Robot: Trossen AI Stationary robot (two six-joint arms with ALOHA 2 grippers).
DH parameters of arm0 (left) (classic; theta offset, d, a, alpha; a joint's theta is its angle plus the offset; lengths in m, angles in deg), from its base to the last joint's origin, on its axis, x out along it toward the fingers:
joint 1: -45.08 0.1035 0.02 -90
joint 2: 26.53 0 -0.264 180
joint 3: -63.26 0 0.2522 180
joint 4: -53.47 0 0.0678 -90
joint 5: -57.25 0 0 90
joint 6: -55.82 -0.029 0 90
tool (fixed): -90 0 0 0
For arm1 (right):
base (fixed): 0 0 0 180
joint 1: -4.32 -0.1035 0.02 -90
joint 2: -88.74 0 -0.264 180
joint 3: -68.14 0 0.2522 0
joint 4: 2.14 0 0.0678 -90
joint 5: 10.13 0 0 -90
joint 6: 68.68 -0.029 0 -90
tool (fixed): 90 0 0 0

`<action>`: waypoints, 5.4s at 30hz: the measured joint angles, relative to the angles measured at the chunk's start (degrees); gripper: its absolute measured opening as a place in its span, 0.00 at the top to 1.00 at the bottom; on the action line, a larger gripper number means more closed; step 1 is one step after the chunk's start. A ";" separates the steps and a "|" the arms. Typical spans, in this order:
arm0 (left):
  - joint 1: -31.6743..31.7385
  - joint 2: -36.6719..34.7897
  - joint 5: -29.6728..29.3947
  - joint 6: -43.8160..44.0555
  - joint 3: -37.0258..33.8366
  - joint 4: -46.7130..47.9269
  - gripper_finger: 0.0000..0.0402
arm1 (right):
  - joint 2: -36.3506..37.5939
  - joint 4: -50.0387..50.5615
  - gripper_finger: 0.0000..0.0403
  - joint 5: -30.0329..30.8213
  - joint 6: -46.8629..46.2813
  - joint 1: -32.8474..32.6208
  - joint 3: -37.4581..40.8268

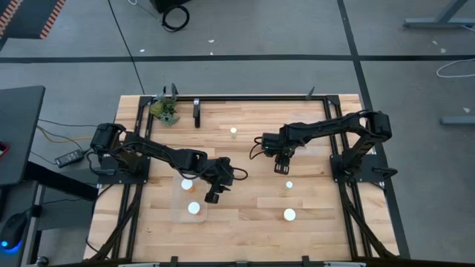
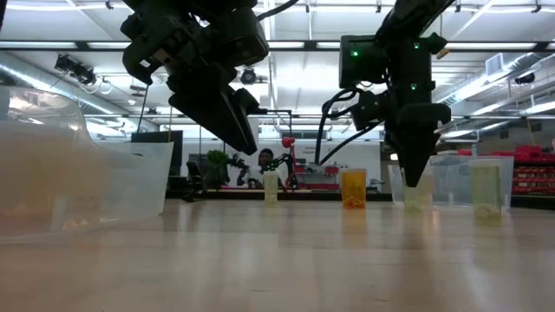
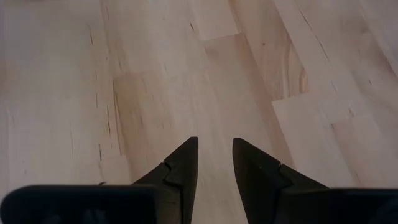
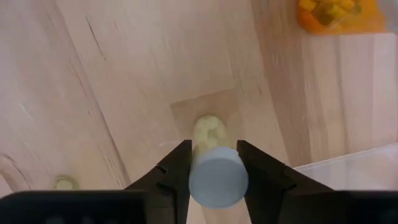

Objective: Pick and place medicine bottles into bin by pill shape (circle, oval)
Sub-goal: Put the middle yellow pill bottle into the top transparent bin, then put the bottom yellow pill bottle into the top transparent bin

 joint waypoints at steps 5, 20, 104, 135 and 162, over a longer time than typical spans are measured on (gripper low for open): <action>0.00 0.00 0.00 0.01 0.00 -0.02 0.73 | 0.01 1.58 0.66 -0.04 -0.03 0.00 -1.98; 0.00 0.00 -0.02 0.01 0.00 0.19 0.73 | 3.46 11.31 0.67 3.51 2.90 3.85 -9.87; -0.02 0.00 -0.14 1.19 0.00 2.47 0.73 | 16.41 3.57 0.51 -1.53 7.05 31.30 11.53; 1.21 -24.37 0.01 -2.13 -9.67 1.29 0.75 | 32.77 6.87 0.41 -0.74 2.88 29.97 8.03; 7.02 -56.41 -3.68 6.37 -37.93 -16.04 0.80 | 36.85 7.72 0.41 5.18 -9.26 8.31 8.01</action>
